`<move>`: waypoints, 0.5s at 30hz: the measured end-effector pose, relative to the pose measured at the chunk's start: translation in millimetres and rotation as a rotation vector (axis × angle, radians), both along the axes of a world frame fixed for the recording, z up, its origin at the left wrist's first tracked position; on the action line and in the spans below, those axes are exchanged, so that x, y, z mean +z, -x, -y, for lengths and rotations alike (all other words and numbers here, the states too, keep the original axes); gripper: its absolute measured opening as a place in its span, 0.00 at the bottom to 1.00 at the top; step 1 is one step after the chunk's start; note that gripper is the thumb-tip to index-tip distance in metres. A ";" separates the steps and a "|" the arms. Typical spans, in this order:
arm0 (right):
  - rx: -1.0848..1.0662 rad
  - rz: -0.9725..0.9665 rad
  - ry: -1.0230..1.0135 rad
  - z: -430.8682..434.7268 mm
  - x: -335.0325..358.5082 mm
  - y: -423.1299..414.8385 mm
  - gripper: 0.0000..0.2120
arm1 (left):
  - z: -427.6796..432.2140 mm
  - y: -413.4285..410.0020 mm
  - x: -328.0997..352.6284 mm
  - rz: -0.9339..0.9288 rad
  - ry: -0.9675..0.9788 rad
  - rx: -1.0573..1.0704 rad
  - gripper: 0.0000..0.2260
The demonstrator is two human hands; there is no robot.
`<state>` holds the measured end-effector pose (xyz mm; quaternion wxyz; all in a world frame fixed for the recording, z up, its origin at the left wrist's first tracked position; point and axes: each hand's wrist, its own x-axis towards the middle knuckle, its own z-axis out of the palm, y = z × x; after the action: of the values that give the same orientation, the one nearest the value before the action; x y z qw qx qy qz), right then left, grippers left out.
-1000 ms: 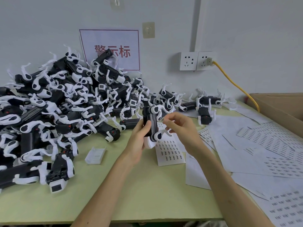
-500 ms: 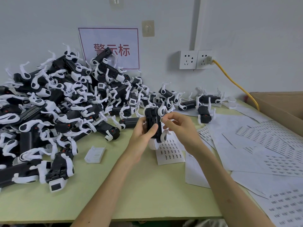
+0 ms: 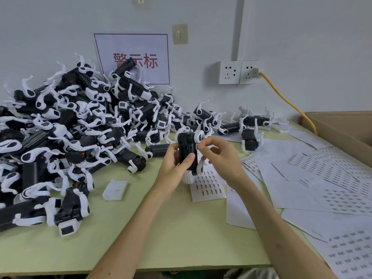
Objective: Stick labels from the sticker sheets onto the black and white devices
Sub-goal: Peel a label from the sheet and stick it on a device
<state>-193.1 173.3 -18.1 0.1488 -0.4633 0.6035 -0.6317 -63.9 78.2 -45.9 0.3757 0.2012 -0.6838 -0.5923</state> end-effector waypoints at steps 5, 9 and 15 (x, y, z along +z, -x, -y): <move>-0.060 -0.036 0.025 2.2 -1.5 -1.5 0.08 | 1.6 0.5 -1.7 0.005 0.043 0.013 0.17; -0.093 -0.064 0.030 3.1 -2.7 -2.4 0.09 | 2.0 1.0 -2.6 0.015 0.056 0.017 0.16; -0.137 -0.117 0.043 3.5 -3.9 -4.6 0.11 | 0.8 1.2 -2.0 0.029 0.074 0.029 0.16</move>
<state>-188.6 169.7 -22.1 0.0596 -0.4601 0.6276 -0.6251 -65.1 77.4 -47.9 0.3813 0.2055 -0.7077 -0.5581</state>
